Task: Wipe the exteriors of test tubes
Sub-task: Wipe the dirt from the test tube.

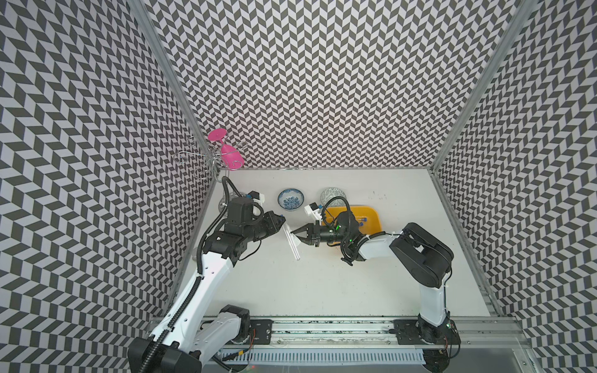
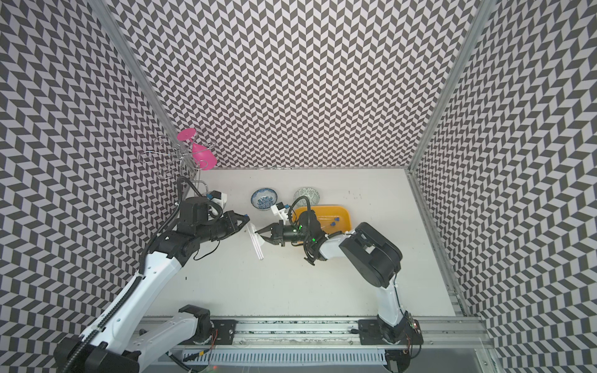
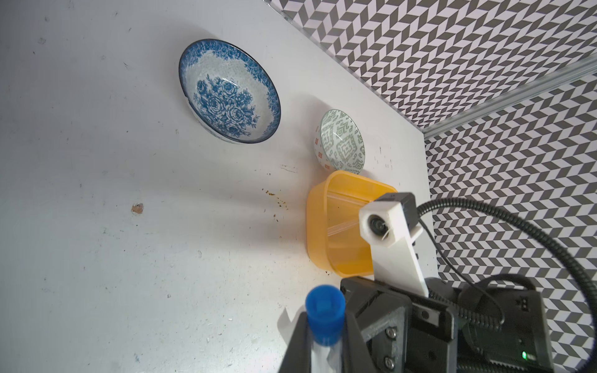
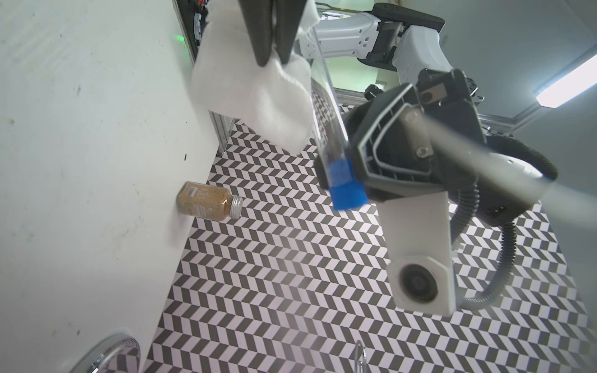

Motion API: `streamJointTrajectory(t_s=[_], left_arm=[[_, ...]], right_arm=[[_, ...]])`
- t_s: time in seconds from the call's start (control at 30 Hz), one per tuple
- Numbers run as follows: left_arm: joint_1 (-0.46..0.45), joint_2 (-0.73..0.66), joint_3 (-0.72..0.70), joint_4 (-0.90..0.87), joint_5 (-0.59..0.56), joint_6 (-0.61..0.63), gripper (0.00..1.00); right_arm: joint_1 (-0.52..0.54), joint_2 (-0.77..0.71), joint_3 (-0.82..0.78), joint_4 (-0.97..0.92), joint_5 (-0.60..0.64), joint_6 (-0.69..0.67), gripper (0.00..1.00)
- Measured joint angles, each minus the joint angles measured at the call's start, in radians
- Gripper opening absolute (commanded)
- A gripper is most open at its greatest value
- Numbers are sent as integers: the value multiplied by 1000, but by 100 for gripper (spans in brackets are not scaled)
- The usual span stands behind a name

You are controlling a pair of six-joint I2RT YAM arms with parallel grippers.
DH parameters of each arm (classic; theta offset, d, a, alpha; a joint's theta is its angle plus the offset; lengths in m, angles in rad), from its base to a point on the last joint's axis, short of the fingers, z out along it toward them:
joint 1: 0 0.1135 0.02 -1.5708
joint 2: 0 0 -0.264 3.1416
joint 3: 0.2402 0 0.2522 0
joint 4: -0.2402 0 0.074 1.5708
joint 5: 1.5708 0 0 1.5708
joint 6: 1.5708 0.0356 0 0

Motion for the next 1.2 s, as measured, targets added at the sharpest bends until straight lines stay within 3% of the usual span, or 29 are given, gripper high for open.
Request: streamJointTrajectory(t_s=[0.2,0.57,0.7,0.93,1.2], left_arm=[[0,64,30,42,-48,20,14],[-11,74,52,77,-84,30,14],[-34,48,59,53,-106,37,14],[-69,15,59,-16,-140,39,14],[-77,14,63,-51,-185,38,14]], right_arm=[[3,0,-92,195,30,129,0],[15,-29,-148,226,36,151,0],[15,-62,-94,38,34,37,0],[16,-134,188,-510,81,-344,0],[26,-116,421,-929,147,-641,0]])
